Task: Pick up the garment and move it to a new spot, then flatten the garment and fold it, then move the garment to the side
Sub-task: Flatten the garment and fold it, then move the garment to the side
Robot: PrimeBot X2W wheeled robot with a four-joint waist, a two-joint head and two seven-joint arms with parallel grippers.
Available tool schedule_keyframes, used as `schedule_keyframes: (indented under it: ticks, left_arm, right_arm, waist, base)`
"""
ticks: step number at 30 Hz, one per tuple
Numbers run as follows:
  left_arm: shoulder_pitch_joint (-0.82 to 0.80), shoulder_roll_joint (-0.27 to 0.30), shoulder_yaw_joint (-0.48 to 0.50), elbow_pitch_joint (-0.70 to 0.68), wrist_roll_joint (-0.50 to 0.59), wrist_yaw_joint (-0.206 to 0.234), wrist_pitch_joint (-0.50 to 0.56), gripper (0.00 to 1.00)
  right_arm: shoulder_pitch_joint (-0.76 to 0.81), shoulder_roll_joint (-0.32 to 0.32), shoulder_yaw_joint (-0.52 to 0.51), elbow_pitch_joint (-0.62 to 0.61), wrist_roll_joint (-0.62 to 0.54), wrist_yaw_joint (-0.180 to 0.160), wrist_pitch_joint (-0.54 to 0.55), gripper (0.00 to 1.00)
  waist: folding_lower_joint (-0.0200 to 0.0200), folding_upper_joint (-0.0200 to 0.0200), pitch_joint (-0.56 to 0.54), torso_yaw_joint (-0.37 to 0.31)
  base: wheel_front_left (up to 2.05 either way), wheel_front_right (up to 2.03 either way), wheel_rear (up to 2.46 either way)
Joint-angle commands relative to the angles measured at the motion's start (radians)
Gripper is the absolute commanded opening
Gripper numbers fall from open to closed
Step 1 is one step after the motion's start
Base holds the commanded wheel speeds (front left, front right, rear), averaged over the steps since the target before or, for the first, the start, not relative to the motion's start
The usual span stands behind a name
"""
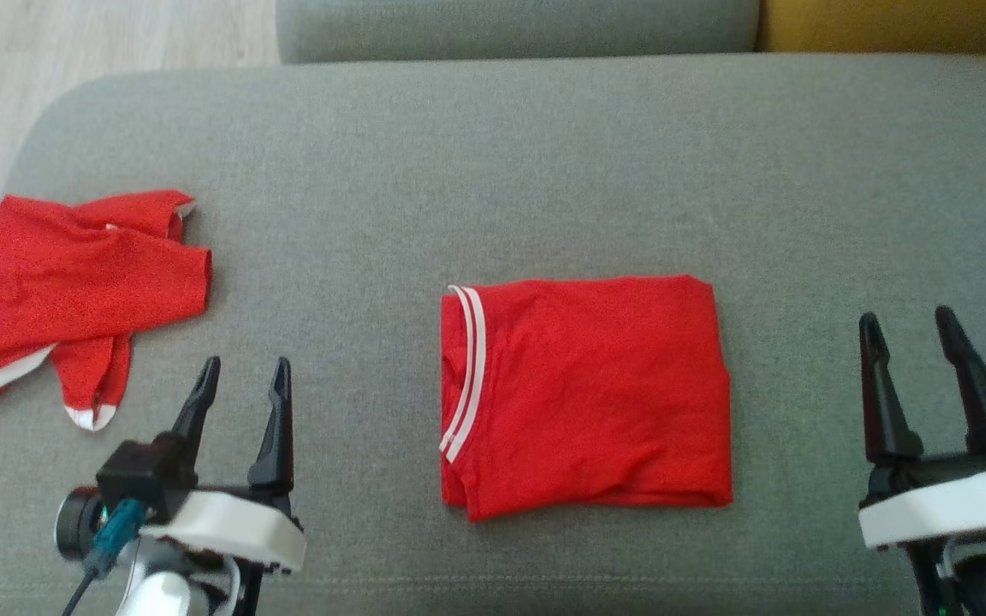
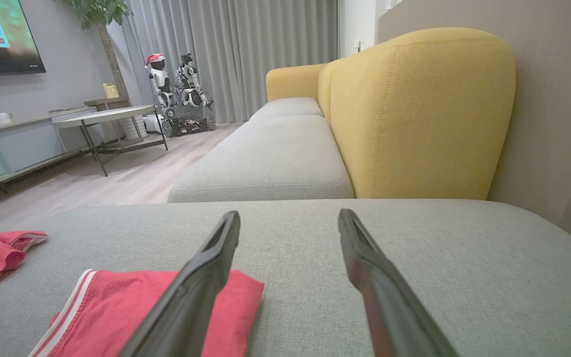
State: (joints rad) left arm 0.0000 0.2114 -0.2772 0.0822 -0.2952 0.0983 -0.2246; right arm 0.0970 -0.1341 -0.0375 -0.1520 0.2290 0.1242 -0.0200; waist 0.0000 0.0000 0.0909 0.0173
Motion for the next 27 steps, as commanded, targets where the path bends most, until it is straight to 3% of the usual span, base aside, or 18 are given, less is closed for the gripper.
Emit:
schedule_keyframes:
  ticks: [1,8,27]
  left_arm:
    - [-0.015,0.021,0.035,-0.036,-0.013,0.008,0.002,1.0]
    - [0.037,0.032,0.03,-0.048,-0.022,0.015,0.018,1.0]
    - [0.049,0.044,0.031,-0.07,-0.041,0.027,0.031,1.0]
  right_arm:
    - [-0.002,-0.007,0.015,-0.028,0.003,0.007,0.004,1.0]
    - [0.048,-0.002,0.005,-0.032,-0.002,0.007,0.02,1.0]
    - [0.059,0.009,0.001,-0.046,-0.002,0.007,0.035,1.0]
  waist:
    - [0.0,0.0,-0.033,-0.003]
    - [0.0,0.0,-0.085,0.0]
    - [0.0,0.0,-0.096,0.003]
  base:
    - [0.0,0.0,0.0]
    - [0.0,0.0,0.0]
    - [0.0,0.0,0.0]
